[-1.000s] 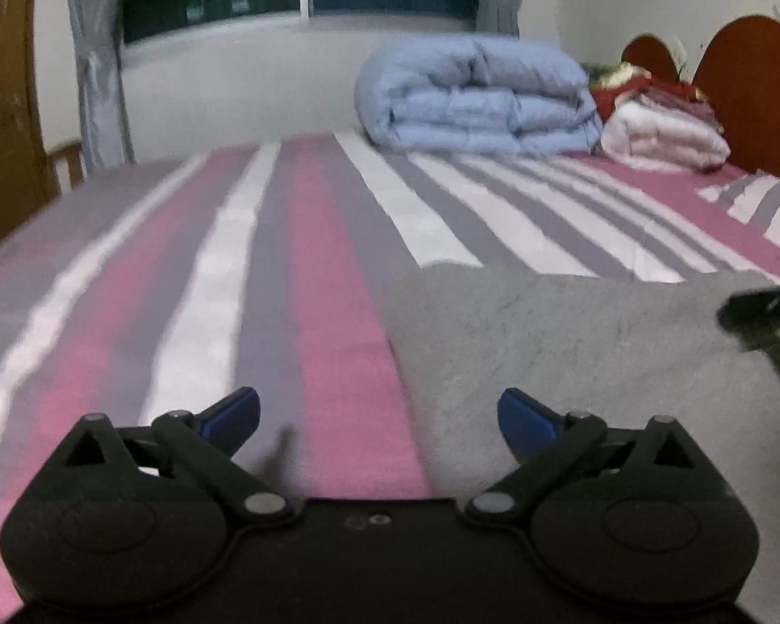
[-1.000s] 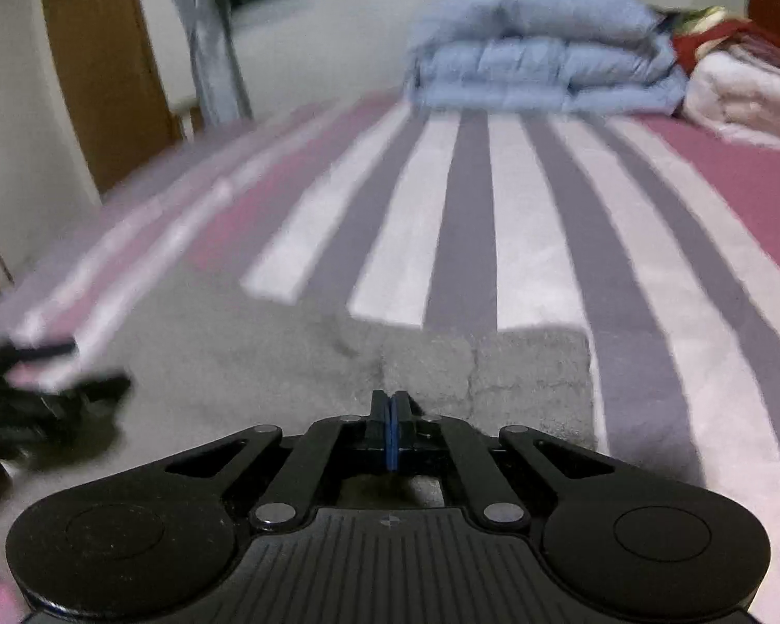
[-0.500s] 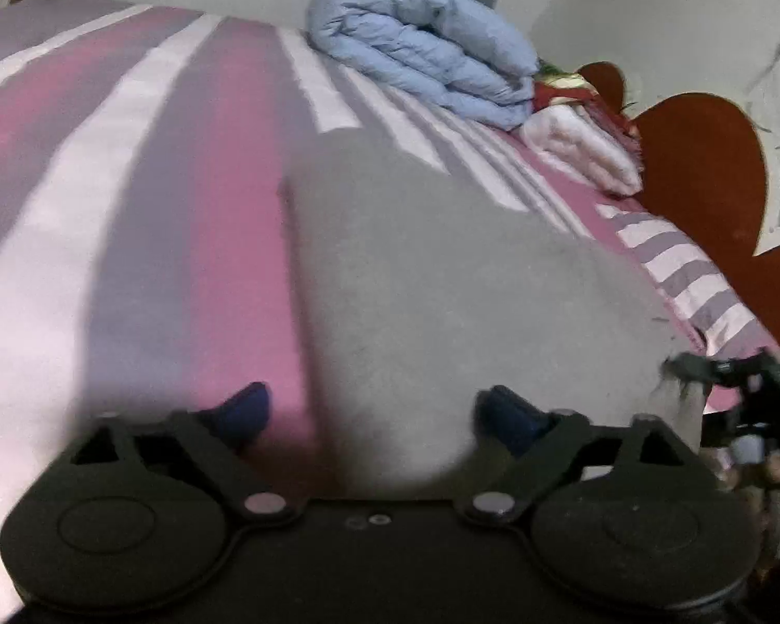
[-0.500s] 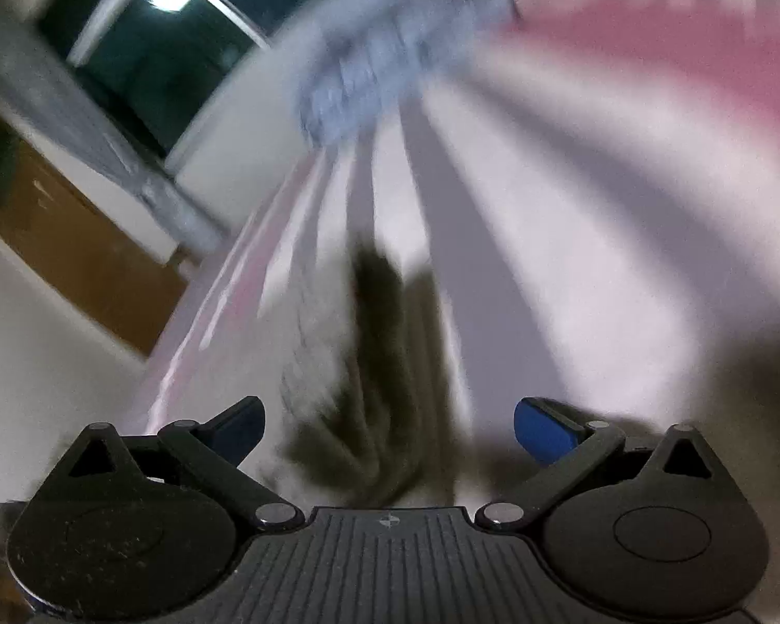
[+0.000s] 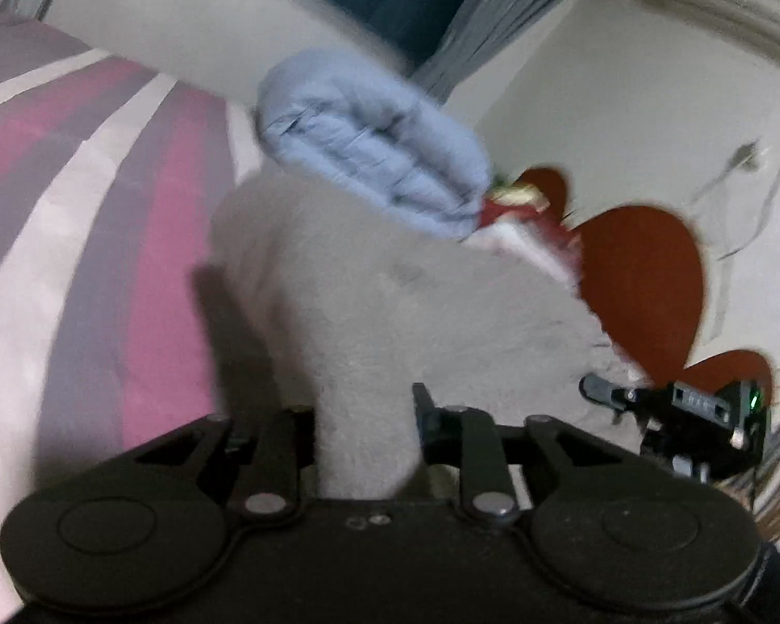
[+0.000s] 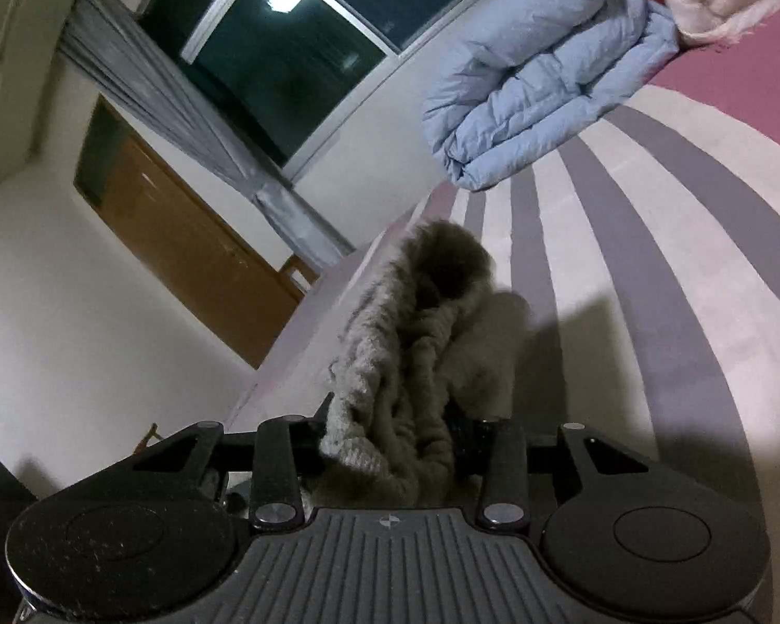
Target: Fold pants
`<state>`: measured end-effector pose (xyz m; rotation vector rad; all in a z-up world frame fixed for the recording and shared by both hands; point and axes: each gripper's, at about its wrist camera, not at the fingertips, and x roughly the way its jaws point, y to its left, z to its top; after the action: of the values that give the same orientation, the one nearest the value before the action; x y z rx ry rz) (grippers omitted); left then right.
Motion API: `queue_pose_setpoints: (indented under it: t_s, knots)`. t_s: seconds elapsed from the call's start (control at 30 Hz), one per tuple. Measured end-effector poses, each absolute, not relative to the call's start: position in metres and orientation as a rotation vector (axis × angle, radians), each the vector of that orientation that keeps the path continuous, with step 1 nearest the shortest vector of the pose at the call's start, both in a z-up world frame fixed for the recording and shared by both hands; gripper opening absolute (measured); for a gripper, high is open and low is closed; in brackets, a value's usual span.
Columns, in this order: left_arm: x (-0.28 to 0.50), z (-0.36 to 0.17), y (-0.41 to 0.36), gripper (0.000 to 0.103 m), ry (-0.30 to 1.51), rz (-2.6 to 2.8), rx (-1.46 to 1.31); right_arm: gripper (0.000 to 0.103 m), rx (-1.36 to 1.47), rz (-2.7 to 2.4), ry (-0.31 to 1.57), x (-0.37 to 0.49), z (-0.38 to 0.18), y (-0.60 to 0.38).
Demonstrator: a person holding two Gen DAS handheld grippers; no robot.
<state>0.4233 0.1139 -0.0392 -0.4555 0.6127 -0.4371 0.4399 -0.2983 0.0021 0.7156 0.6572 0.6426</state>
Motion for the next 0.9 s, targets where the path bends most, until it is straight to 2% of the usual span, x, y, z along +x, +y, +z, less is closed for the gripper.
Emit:
queue_pose_setpoints:
  t_s: [0.03, 0.07, 0.1, 0.13, 0.23, 0.3, 0.53, 0.77, 0.9]
  knots:
    - [0.434, -0.043, 0.11, 0.048, 0.649, -0.368, -0.376, 0.076, 0.69, 0.607, 0.689, 0.456, -0.006, -0.294]
    - [0.44, -0.05, 0.104, 0.079, 0.679, -0.229, -0.258, 0.094, 0.599, 0.498, 0.738, 0.471, -0.019, -0.289]
    - [0.441, -0.059, 0.098, 0.08, 0.703, -0.122, -0.138, 0.102, 0.518, 0.349, 0.803, 0.477, -0.032, -0.287]
    - [0.435, -0.065, 0.097, 0.082, 0.702, -0.108, -0.076, 0.102, 0.491, 0.308, 0.83, 0.475, -0.042, -0.29]
    - [0.392, -0.061, 0.107, 0.084, 0.606, -0.048, -0.062, 0.102, 0.528, 0.319, 0.694, 0.43, -0.032, -0.31]
    - [0.361, -0.058, 0.111, 0.094, 0.564, -0.012, -0.068, 0.103, 0.481, 0.338, 0.615, 0.391, -0.023, -0.316]
    - [0.245, -0.023, 0.093, 0.097, 0.45, 0.012, -0.094, 0.103, 0.309, 0.321, 0.466, 0.271, 0.004, -0.294]
    - [0.121, -0.011, 0.059, 0.097, 0.338, 0.011, -0.057, 0.103, 0.163, 0.357, 0.361, 0.135, 0.013, -0.259]
    - [0.084, 0.001, 0.046, 0.097, 0.261, 0.01, -0.073, 0.103, 0.055, 0.365, 0.301, 0.078, 0.012, -0.242]
